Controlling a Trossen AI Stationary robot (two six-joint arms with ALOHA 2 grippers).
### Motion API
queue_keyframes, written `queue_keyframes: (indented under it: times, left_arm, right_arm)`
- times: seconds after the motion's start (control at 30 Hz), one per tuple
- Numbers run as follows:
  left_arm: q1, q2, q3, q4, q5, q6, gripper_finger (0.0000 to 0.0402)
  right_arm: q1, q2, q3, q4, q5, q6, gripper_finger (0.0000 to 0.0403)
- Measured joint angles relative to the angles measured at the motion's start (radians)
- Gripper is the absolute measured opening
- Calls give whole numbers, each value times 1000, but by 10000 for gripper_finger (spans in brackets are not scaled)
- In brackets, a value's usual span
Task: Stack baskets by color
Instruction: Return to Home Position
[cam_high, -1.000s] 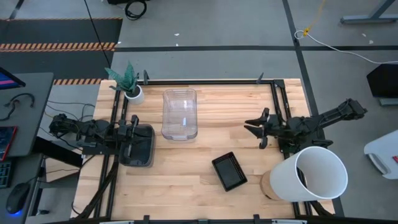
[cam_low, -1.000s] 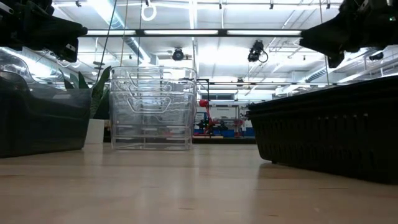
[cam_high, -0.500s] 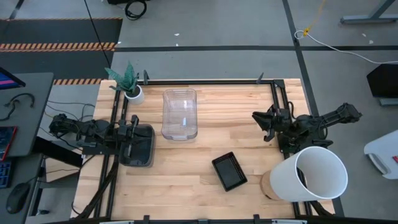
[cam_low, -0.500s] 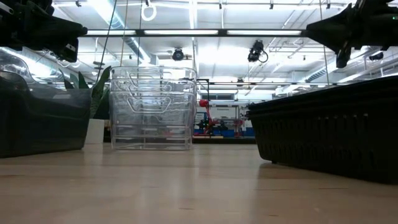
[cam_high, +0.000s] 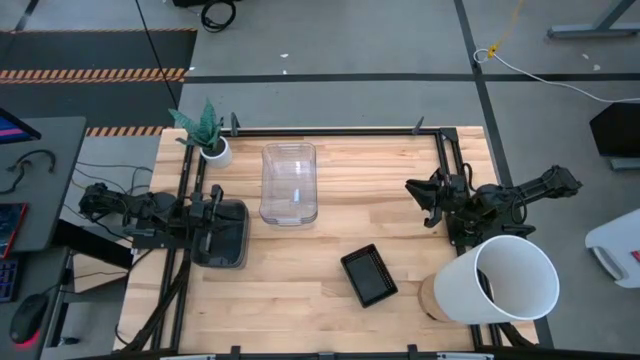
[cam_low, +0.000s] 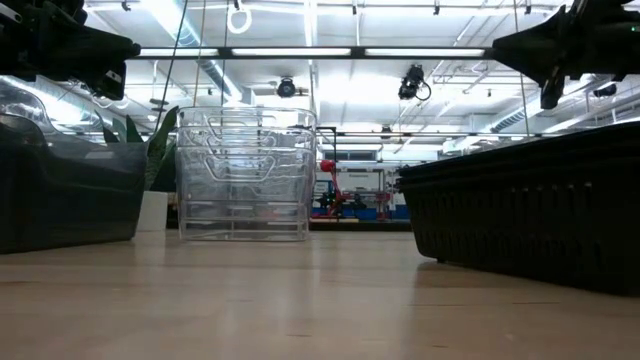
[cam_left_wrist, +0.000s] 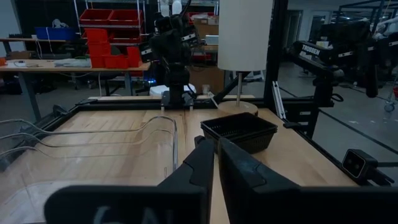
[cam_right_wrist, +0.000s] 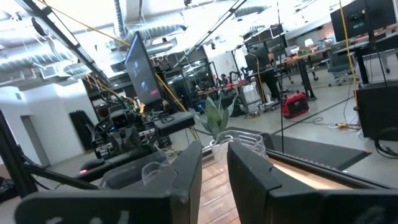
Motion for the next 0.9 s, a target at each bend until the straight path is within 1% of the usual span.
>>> queue_keyframes:
  times: [0.23,0.6,0.9]
  left_arm:
    - [0,0,0,0,0,0,38]
    - [0,0,0,0,0,0,28]
    - [0,0,0,0,0,0,38]
  right_arm:
    - [0,0,0,0,0,0,83]
    - [0,0,0,0,0,0,82]
    - [0,0,0,0,0,0,82]
